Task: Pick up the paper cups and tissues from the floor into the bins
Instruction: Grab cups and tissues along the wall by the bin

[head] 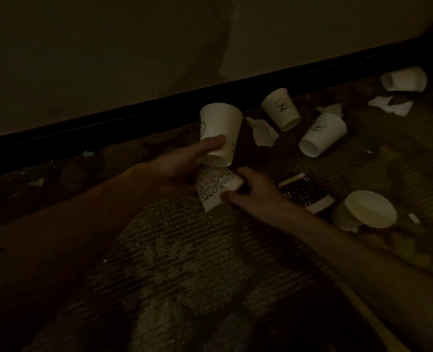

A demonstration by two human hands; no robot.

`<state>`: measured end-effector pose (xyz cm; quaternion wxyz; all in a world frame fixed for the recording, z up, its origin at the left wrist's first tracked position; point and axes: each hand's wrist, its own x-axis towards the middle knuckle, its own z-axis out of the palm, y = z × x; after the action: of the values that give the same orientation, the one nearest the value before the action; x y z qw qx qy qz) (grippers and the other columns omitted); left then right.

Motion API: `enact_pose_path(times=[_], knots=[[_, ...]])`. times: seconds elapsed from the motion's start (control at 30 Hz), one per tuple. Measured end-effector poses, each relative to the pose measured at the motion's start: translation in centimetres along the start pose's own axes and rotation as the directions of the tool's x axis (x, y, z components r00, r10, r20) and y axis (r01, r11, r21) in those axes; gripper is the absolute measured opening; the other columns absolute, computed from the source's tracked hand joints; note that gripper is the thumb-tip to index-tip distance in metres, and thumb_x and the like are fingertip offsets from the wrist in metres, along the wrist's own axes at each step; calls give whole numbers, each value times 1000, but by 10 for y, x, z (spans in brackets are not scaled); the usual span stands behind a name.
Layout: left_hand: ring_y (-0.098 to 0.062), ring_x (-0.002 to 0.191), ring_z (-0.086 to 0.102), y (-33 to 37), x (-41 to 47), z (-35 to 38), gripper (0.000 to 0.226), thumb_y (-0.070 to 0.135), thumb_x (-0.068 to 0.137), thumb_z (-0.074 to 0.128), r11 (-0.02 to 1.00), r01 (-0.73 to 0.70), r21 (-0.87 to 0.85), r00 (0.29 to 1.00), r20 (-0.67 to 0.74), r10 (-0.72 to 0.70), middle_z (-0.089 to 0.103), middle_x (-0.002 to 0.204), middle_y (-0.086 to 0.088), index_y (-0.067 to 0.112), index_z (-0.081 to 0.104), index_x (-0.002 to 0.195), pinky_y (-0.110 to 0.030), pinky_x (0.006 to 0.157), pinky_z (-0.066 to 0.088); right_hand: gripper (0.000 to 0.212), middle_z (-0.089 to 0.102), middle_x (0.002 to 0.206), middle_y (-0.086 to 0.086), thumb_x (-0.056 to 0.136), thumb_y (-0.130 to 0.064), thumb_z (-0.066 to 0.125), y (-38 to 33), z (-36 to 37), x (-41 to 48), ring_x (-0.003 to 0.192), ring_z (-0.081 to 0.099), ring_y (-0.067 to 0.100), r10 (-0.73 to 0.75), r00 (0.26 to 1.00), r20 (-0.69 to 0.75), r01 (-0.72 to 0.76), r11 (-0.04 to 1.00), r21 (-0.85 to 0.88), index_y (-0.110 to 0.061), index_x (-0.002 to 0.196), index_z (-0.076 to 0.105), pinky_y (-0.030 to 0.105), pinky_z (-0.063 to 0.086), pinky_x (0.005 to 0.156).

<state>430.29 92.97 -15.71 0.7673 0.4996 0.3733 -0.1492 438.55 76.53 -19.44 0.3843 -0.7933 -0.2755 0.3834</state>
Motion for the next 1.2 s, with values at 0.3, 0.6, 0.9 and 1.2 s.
enact_pose_path(times=[0.3, 0.6, 0.9, 1.2], knots=[[-20, 94, 67, -12, -16, 2, 74, 56, 34, 80, 987, -52, 155, 971, -223, 86, 66, 108, -3, 23, 63, 98, -31, 64, 57, 52, 63, 116, -5, 75, -33, 81, 6, -31, -7, 107, 59, 12, 14, 996, 93, 7, 976, -219, -25, 121, 58, 27, 48, 89], [-19, 96, 67, -7, -18, -6, 80, 65, 31, 78, 977, -17, 211, 967, -246, 70, 66, 111, -2, 26, 62, 98, -29, 63, 52, 30, 64, 117, 10, 99, -35, 50, 22, -28, 13, 106, 59, 28, -46, 995, -89, -48, 567, -822, -11, 105, 65, 31, 43, 84], [-23, 104, 64, 8, -10, -4, 90, 62, 35, 76, 982, -16, 188, 968, -244, 63, 63, 117, -4, 23, 57, 114, -37, 75, 52, 24, 54, 120, 16, 96, -25, 54, 14, -38, 34, 109, 51, 30, -136, 980, -143, -2, 718, -696, -4, 106, 61, 33, 42, 79], [-20, 92, 74, 18, -9, -5, 79, 64, 48, 75, 995, -41, 92, 978, -198, 59, 76, 105, -2, 24, 63, 114, -35, 75, 57, 47, 25, 157, 15, 94, -11, 54, 17, -81, 93, 144, 23, 34, -272, 946, -177, 79, 721, -688, -8, 140, 46, 43, 30, 113]])
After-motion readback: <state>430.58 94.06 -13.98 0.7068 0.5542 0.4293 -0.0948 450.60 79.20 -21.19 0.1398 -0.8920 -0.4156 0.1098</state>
